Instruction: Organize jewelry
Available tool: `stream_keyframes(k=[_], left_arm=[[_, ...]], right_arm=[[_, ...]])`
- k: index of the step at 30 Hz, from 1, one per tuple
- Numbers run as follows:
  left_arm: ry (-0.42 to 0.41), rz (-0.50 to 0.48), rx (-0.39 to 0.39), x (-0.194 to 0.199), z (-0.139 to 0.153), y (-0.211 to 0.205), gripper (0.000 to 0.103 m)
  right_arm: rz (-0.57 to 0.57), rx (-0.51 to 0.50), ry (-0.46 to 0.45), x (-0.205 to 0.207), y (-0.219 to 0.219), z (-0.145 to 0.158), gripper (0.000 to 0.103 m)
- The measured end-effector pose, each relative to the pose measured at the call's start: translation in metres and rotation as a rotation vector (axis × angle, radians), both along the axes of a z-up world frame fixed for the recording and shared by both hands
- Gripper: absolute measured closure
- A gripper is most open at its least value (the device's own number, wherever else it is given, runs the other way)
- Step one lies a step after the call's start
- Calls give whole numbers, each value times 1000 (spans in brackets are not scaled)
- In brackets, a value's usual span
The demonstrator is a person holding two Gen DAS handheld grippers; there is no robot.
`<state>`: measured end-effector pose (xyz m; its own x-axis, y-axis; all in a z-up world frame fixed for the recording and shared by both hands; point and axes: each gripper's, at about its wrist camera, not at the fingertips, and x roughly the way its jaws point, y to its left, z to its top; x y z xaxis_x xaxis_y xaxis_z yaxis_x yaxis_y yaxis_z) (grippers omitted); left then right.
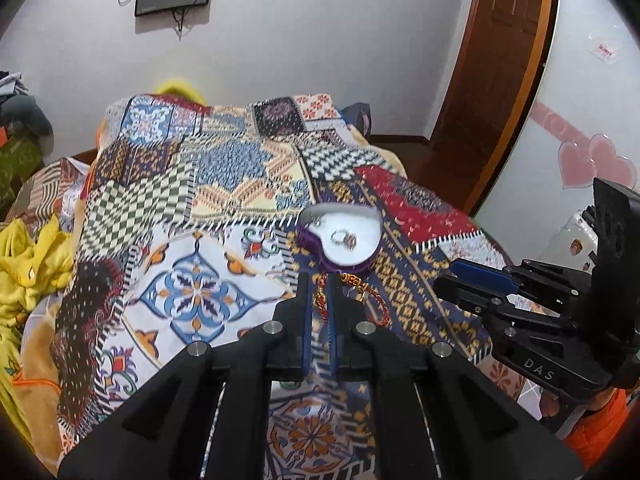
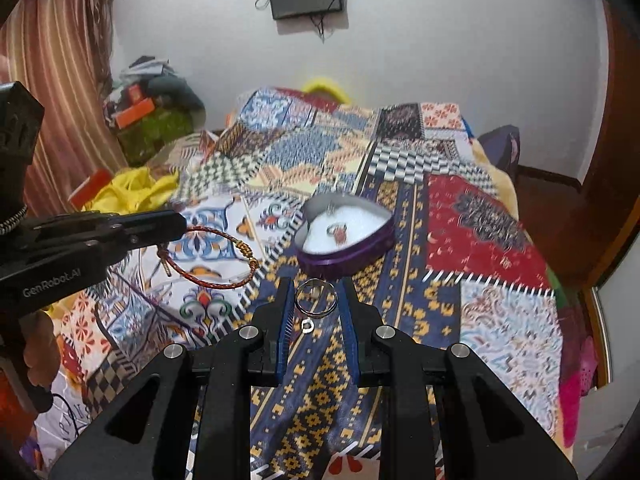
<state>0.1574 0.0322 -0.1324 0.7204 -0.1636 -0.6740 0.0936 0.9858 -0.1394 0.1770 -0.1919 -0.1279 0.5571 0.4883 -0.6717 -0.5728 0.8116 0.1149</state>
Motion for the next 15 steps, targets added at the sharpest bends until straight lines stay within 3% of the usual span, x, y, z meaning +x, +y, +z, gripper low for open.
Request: stream_keyframes(k=[15], left_arm=[[-45,-9,1,39,10,-8,98]], right_arm=[[-24,47,-54,27,3,15,83]])
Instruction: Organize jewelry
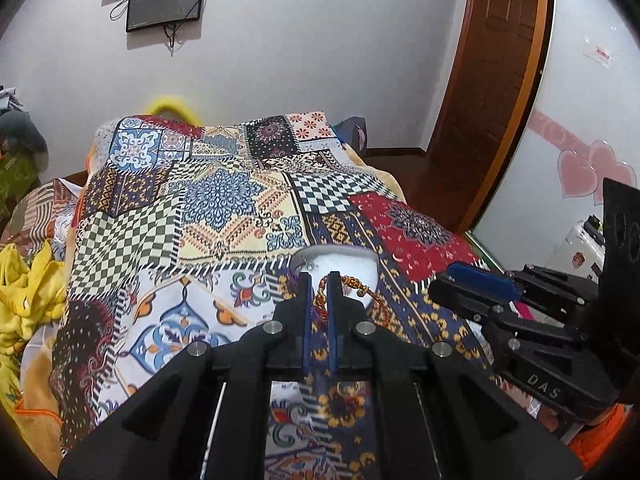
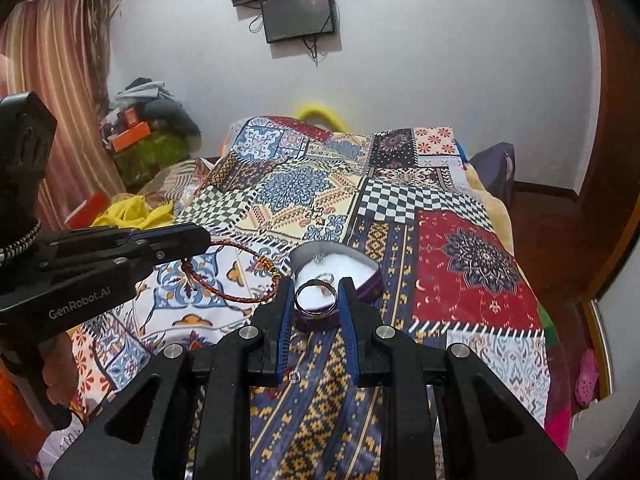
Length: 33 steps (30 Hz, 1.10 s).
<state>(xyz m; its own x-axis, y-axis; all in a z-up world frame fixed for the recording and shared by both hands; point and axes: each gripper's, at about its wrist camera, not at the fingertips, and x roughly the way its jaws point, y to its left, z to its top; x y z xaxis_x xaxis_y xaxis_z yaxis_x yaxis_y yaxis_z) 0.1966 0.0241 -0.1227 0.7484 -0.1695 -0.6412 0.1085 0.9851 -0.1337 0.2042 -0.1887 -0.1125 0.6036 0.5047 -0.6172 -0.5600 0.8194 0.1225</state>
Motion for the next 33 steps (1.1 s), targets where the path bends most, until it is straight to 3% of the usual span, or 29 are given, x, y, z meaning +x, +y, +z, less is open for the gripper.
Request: stream_keyframes(k=[14,33], left_arm=[[0,12,-10,48,-11,6,98],[111,-15,23,90,-53,-8,98]], right_arm=[[-12,3,17,33,7,-13,83],[5,-52,150,78,16,-45,83]])
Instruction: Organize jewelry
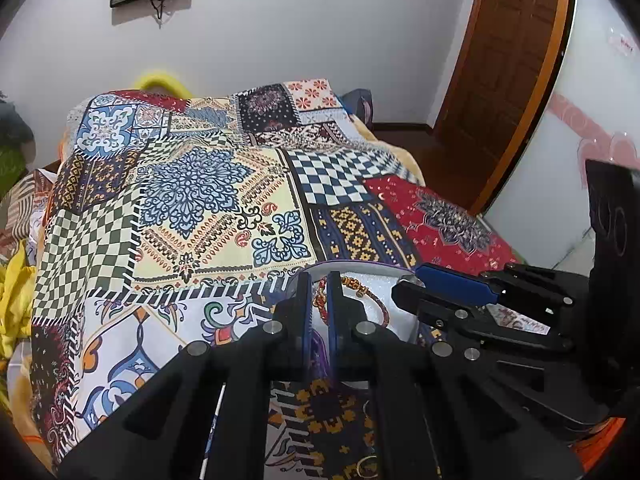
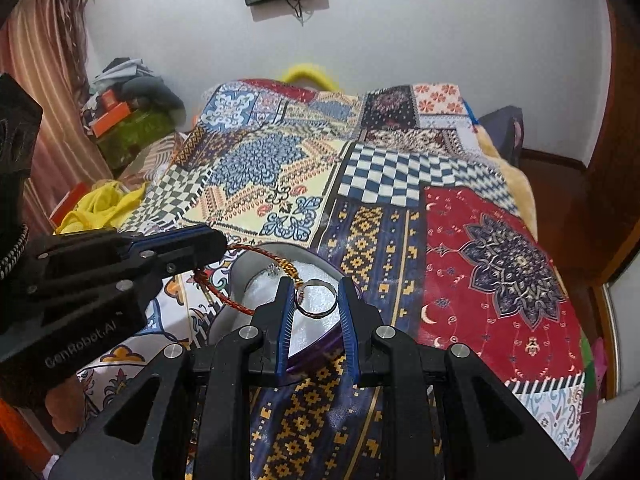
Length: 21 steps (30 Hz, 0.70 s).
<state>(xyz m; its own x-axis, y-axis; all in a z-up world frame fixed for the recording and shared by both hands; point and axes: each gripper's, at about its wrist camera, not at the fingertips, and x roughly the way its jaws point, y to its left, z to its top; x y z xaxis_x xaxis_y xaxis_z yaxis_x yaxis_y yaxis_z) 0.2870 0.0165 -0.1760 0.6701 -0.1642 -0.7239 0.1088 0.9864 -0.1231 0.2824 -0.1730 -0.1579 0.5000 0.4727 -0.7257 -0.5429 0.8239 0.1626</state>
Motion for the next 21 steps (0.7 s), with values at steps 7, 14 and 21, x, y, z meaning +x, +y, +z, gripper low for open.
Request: stream_keyframes(k=[7,14,21], left_arm=[[24,-18,22,2,-6,-6,98],[41,-25,18,-1,-4,-5,97],[49,-15,4,-8,0,0,96]], right_arm=[[13,-13,28,4,0,-4,83],[19,-28,31,4,0,-2,83],[16,-30,16,-4,-6,6,81]])
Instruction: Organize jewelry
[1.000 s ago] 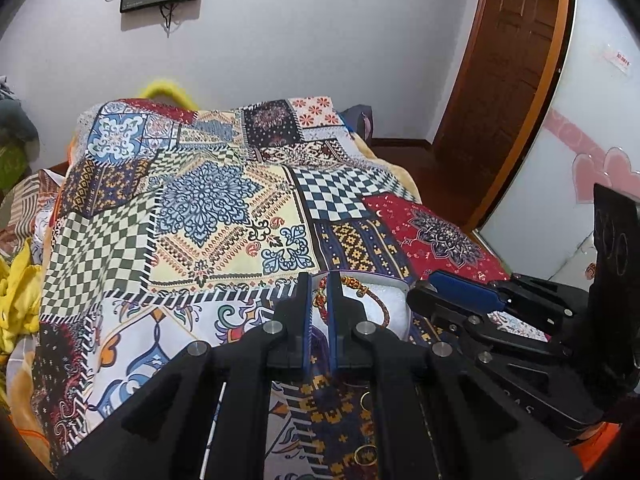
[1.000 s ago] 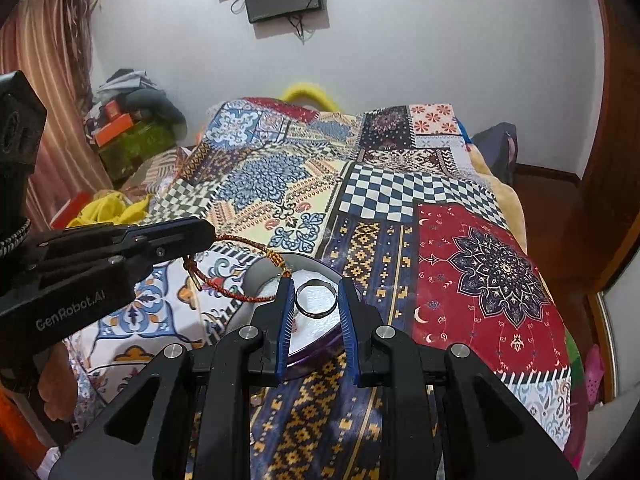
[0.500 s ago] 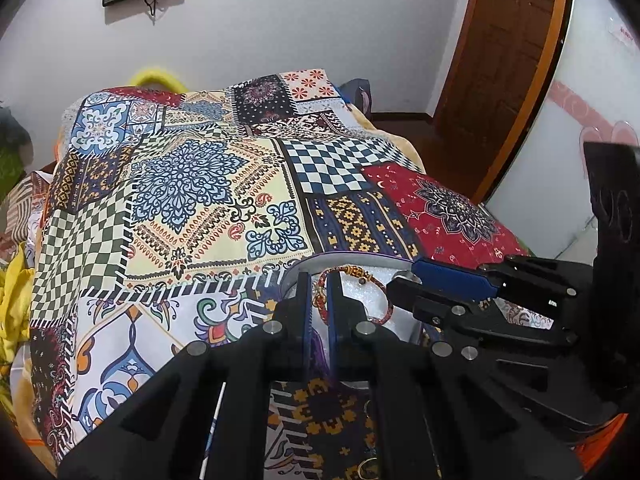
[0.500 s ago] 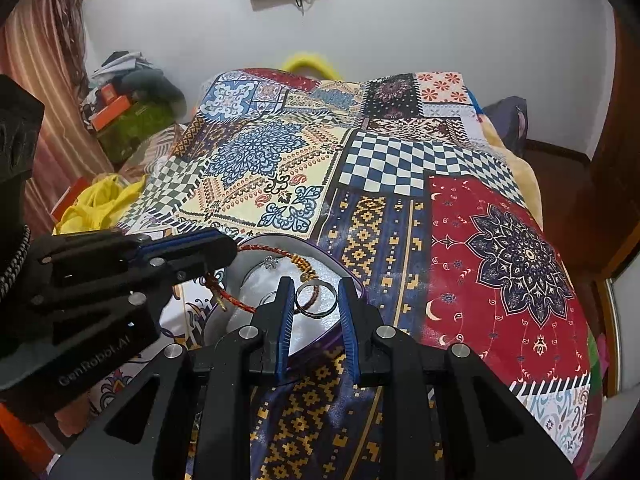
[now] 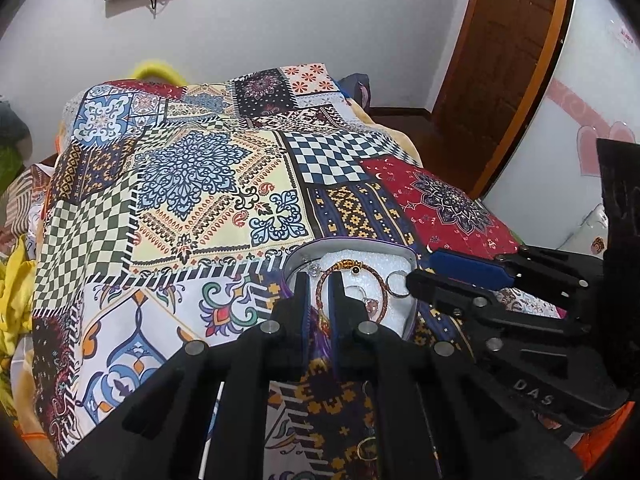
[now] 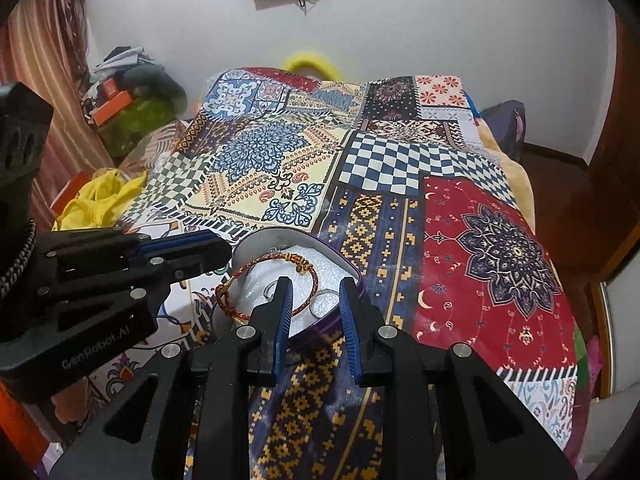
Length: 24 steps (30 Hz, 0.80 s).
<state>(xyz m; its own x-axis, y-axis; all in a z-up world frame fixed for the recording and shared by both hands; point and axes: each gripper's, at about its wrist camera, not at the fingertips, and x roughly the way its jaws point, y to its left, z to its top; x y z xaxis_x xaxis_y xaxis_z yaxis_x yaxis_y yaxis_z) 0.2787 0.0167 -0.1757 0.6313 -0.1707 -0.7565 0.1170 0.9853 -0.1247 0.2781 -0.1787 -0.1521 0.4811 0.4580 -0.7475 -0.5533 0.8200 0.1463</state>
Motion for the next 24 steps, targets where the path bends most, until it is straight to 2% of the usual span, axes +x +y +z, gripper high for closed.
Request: stream_keyframes(k=[7,15,19,24], left_arm=[[-32,6,10,-18,19,2,92],[-76,19,27,-47,43,5,69],[-85,20,36,-63,48,6,65],[-71,20,47,-78,46,7,61]], right_arm=[[-10,4,-43,-13,-6,17,80],[-1,6,-105,-39,-9,39,77],[3,6,-129,-53,-11,45,71],[1,7,-133,-65,-13,45,70]])
